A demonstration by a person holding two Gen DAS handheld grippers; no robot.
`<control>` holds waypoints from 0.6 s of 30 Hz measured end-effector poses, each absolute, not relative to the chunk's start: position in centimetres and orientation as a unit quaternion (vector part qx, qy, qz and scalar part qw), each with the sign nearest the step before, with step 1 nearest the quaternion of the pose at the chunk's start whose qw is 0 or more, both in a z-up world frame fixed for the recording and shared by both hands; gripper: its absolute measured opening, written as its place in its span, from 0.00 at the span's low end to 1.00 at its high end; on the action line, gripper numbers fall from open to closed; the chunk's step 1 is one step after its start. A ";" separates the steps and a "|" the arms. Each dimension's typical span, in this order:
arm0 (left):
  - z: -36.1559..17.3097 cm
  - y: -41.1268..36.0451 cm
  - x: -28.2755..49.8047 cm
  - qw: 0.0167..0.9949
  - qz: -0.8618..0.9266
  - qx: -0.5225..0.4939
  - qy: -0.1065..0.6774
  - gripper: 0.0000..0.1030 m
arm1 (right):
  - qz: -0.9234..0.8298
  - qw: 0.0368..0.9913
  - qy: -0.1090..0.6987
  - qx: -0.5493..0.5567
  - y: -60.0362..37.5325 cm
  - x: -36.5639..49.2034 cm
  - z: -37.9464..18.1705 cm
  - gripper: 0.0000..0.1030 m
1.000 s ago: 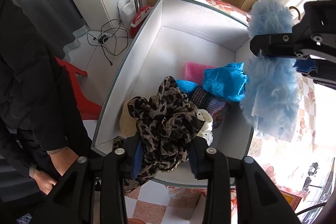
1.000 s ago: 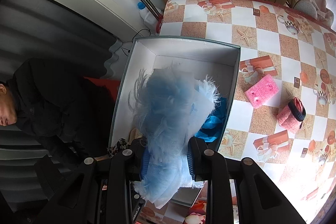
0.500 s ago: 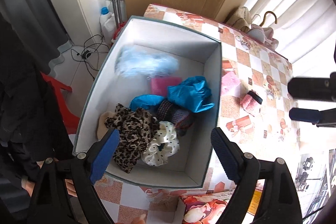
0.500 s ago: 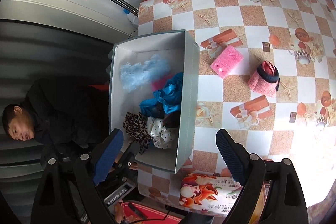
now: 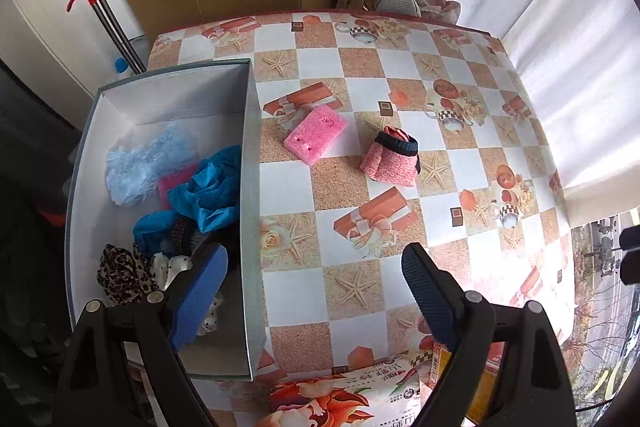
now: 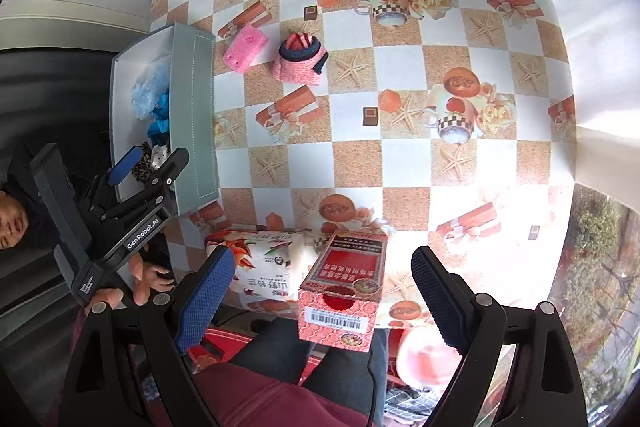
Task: Organize soft objects
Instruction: 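Grasp the red-striped knit hat with the right tool while the left tool reaches the pink sponge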
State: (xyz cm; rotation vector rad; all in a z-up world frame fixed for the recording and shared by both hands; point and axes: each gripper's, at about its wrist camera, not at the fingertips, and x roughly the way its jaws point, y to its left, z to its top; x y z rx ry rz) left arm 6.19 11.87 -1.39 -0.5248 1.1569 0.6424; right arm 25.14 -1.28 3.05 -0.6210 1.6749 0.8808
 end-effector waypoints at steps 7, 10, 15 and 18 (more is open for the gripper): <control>-3.5 11.8 7.8 0.739 0.313 -0.242 0.545 0.88 | 0.400 0.559 0.667 -0.288 7.4 27.4 -5.8 0.88; -4.6 12.0 8.2 0.729 0.325 -0.237 0.554 0.88 | 0.416 0.552 0.653 -0.311 11.0 26.5 -9.5 0.88; -5.3 12.5 8.6 0.723 0.349 -0.235 0.549 0.88 | 0.444 0.532 0.639 -0.334 14.6 24.7 -14.1 0.88; -5.9 12.9 9.8 0.719 0.356 -0.224 0.553 0.88 | 0.450 0.527 0.621 -0.365 15.2 23.4 -16.0 0.83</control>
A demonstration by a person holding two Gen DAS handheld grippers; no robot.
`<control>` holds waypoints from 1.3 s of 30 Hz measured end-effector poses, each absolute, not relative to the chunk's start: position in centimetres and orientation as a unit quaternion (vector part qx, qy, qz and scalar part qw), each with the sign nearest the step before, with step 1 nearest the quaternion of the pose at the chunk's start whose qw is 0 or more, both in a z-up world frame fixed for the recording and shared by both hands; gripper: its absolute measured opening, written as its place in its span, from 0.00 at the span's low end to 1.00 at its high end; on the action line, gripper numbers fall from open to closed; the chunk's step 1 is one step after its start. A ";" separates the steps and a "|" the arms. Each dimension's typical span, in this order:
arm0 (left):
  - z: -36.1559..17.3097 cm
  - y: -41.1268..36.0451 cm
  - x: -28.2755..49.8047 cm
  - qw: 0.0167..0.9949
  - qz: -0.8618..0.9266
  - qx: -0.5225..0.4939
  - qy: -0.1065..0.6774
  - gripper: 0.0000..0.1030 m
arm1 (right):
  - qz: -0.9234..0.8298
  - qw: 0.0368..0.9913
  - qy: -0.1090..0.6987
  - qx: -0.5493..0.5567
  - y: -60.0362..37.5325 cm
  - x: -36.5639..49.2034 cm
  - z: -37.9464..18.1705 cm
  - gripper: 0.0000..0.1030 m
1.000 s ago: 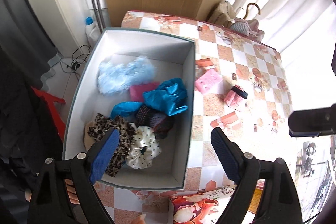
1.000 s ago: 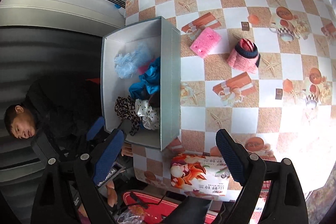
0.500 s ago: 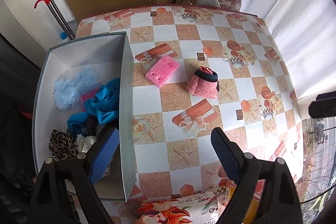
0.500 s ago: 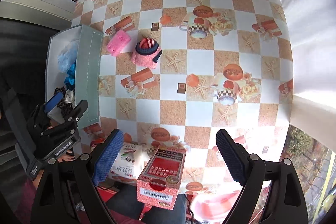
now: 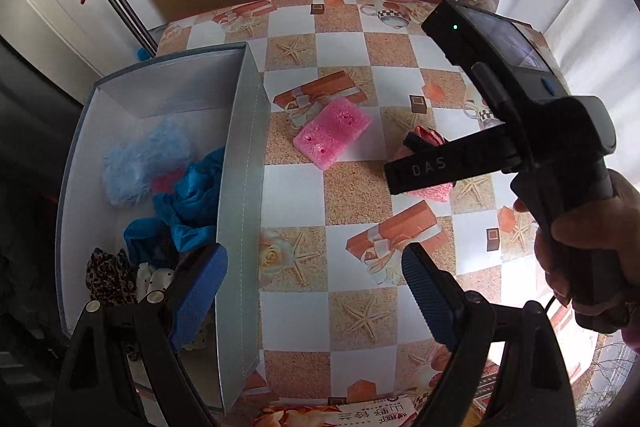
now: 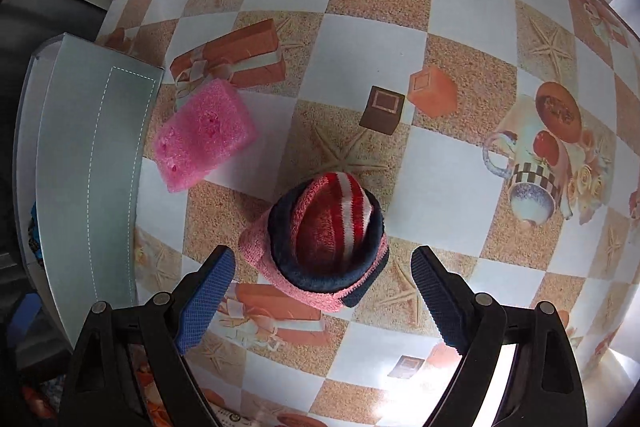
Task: Organize soft objects
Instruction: 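Grasp the red-striped knit hat with the right tool while the left tool reaches the pink sponge, then close the left tool on the pink foam sponge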
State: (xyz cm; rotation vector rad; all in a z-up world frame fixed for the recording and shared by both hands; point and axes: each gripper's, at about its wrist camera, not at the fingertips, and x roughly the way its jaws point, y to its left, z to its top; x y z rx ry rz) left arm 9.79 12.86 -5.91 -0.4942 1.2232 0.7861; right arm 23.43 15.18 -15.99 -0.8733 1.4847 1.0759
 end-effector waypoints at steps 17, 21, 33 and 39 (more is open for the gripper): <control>-13.3 19.6 22.7 0.717 0.300 -0.120 0.617 0.88 | 0.451 0.529 0.679 -0.234 0.7 29.5 -8.9 0.31; -15.8 21.2 23.5 0.690 0.288 -0.144 0.648 0.88 | 0.452 0.528 0.687 -0.211 -2.1 29.9 -7.8 0.31; -16.9 14.0 21.9 0.695 0.231 -0.183 0.656 1.00 | 0.413 0.541 0.713 -0.168 -8.4 31.1 -9.8 0.31; -16.2 14.8 19.9 0.692 0.252 -0.183 0.651 1.00 | 0.405 0.548 0.717 -0.144 -10.1 31.5 -9.9 0.31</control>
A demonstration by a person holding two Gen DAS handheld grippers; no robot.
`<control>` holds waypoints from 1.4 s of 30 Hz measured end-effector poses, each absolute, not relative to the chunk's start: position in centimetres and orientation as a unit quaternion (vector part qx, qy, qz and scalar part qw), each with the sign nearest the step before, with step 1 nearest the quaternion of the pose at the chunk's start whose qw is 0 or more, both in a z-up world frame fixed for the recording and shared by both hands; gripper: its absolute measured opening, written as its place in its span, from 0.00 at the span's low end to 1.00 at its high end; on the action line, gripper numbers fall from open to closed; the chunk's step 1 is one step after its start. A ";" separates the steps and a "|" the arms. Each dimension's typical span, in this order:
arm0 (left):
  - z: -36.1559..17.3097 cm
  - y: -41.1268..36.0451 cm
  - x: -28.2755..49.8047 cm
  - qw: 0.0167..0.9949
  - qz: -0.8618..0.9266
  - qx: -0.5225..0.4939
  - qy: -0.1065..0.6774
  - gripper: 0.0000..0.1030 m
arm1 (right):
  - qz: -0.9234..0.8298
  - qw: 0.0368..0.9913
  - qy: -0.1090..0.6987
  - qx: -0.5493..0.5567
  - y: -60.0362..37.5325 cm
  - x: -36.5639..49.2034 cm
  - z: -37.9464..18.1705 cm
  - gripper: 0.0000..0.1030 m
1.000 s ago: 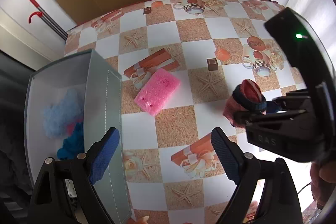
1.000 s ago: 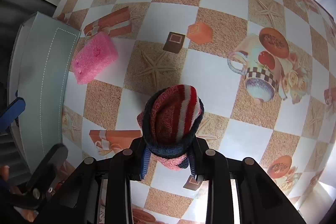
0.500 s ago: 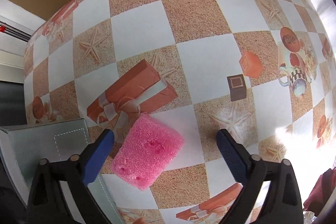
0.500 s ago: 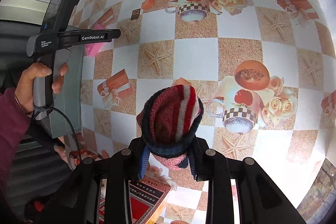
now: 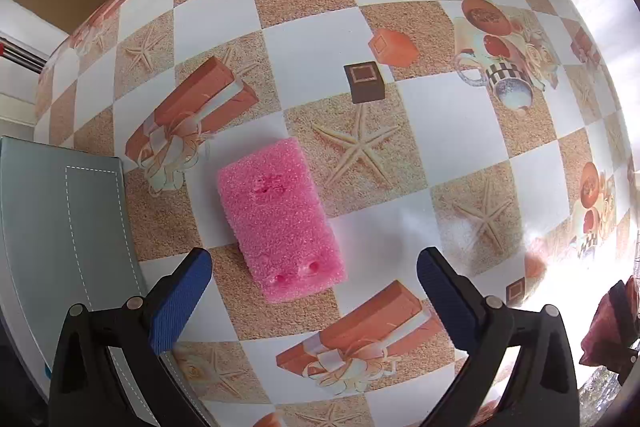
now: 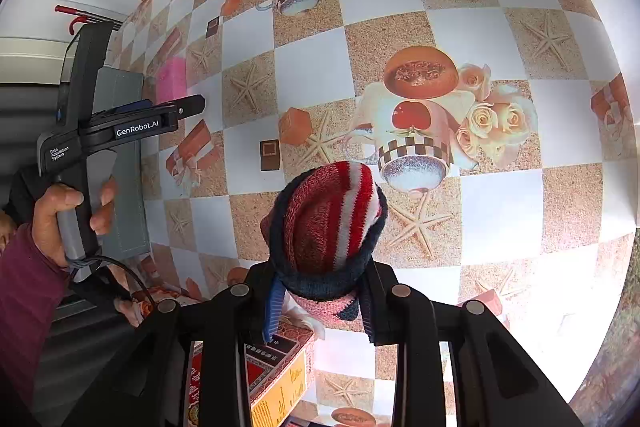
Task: Organize soft objects
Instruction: 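Close the left tool on the pink foam sponge, then carry the pink sponge and striped hat with both tools over the box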
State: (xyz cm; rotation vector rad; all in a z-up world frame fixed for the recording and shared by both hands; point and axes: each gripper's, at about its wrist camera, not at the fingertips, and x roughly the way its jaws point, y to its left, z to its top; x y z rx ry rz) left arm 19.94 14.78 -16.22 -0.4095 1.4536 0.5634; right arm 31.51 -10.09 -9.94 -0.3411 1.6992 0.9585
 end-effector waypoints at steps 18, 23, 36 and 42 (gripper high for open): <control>-17.2 16.9 21.2 0.674 0.254 -0.241 0.651 0.63 | 0.390 0.563 0.718 -0.123 -11.7 29.7 -9.4 0.31; -18.0 17.7 21.7 0.658 0.266 -0.263 0.653 0.81 | 0.388 0.567 0.716 -0.124 -12.2 29.3 -8.9 0.31; -13.5 15.2 22.6 0.720 0.261 -0.198 0.612 0.45 | 0.376 0.590 0.705 -0.115 -13.1 28.8 -7.2 0.31; -9.0 10.4 19.3 0.752 0.239 -0.178 0.588 0.45 | 0.379 0.604 0.693 -0.107 -13.4 27.8 -5.2 0.31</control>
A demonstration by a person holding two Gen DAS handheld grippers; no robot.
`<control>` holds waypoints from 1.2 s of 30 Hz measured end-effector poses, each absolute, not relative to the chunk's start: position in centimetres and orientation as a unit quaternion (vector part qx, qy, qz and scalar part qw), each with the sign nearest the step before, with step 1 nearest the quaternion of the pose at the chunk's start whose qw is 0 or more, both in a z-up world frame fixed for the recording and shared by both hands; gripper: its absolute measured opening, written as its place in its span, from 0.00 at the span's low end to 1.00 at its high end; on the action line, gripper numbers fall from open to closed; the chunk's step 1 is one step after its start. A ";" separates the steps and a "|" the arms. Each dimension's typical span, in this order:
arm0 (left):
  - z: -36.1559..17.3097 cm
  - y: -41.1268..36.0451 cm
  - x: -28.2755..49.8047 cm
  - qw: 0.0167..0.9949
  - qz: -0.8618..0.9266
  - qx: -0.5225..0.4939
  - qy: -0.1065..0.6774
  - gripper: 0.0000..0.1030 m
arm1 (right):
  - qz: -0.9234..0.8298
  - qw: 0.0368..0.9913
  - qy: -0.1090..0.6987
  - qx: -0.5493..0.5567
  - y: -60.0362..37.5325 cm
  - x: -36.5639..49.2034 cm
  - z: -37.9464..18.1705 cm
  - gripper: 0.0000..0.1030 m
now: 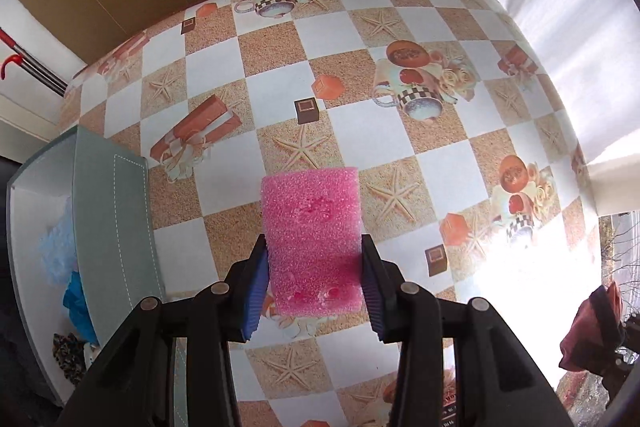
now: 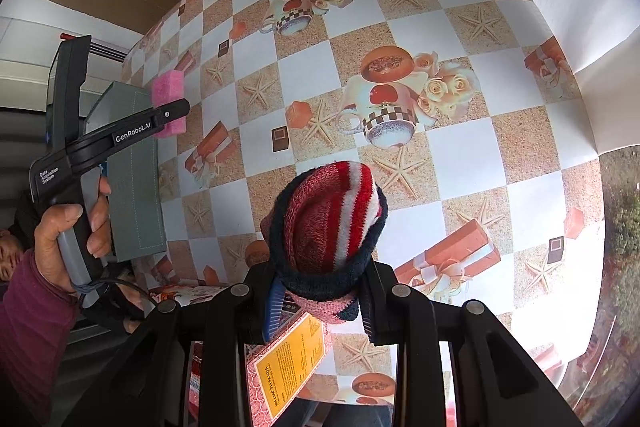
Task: Organize soft objects
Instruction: 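Carry the pink sponge and striped hat with both tools over the box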
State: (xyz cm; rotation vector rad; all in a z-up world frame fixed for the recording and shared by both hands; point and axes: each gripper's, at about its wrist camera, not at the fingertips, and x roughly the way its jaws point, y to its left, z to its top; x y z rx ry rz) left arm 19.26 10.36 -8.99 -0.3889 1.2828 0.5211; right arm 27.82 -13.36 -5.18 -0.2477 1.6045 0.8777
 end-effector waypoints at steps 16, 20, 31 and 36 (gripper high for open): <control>0.0 -0.4 4.2 0.766 0.214 -0.161 0.584 0.45 | 0.433 0.618 0.643 -0.130 -12.7 18.2 2.6 0.31; 0.7 -0.8 1.9 0.763 0.228 -0.178 0.578 0.45 | 0.449 0.602 0.644 -0.142 -11.8 14.6 2.8 0.31; 1.6 0.9 -3.5 0.759 0.281 -0.205 0.550 0.45 | 0.484 0.567 0.639 -0.190 -8.1 8.4 2.8 0.31; 1.5 2.3 -5.8 0.751 0.305 -0.225 0.541 0.45 | 0.494 0.557 0.633 -0.212 -6.2 6.7 2.9 0.31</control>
